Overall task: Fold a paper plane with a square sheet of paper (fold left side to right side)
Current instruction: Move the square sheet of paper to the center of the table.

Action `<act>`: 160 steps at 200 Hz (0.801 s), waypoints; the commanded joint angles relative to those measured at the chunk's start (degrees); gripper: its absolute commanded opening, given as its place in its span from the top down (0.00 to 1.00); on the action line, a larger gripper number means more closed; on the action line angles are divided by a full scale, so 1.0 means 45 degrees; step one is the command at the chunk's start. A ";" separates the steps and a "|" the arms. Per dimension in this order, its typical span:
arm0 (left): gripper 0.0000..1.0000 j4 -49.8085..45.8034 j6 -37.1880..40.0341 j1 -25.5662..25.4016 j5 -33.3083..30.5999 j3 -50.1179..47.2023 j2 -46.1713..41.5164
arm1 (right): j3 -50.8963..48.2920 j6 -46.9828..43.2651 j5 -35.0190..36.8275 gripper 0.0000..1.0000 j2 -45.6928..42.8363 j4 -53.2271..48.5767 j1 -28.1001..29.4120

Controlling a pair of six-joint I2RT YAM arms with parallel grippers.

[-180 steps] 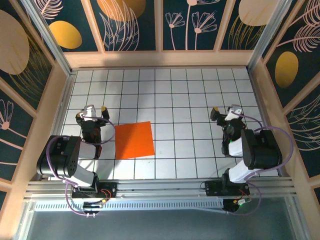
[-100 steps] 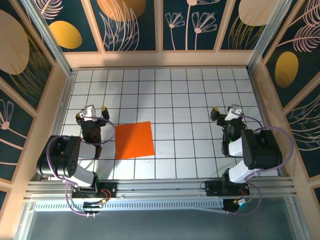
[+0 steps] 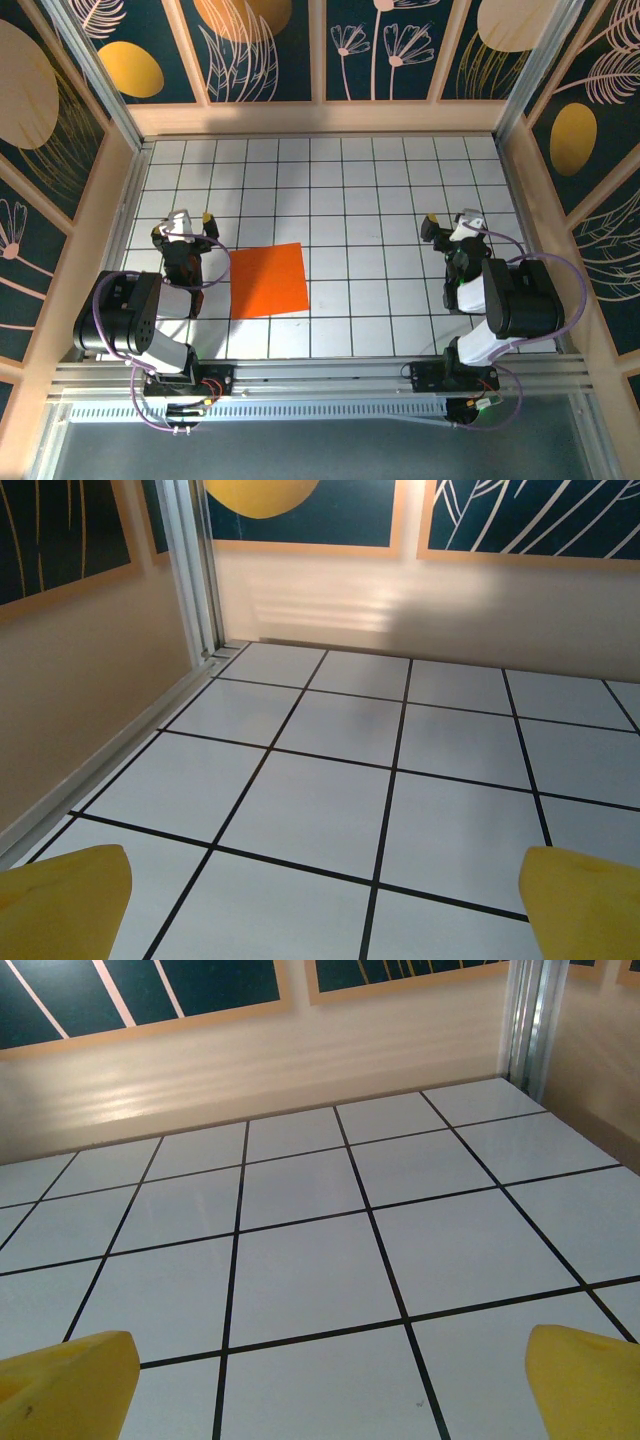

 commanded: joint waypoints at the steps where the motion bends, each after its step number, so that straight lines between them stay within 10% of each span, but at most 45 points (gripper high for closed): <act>1: 0.01 0.0557 -0.0100 0.0071 0.0129 0.0090 0.0013 | 0.0177 -0.0017 0.0014 0.01 0.0015 0.0419 -0.0047; 35: 0.01 -0.0789 -0.0051 0.0072 0.0150 0.0312 -0.1147 | 0.0343 0.0395 0.0201 0.01 -0.1153 -0.0841 -0.0262; 92: 0.01 -0.9662 -0.2740 0.0072 -0.0175 0.3189 -0.5358 | 0.1547 0.2275 -0.0143 0.01 -0.4319 -0.5746 -0.0540; 160: 0.03 -1.5420 -0.6677 0.0057 0.5450 0.4660 -0.6607 | 0.3149 0.5328 -0.3351 0.01 -0.6622 -1.0924 -0.0532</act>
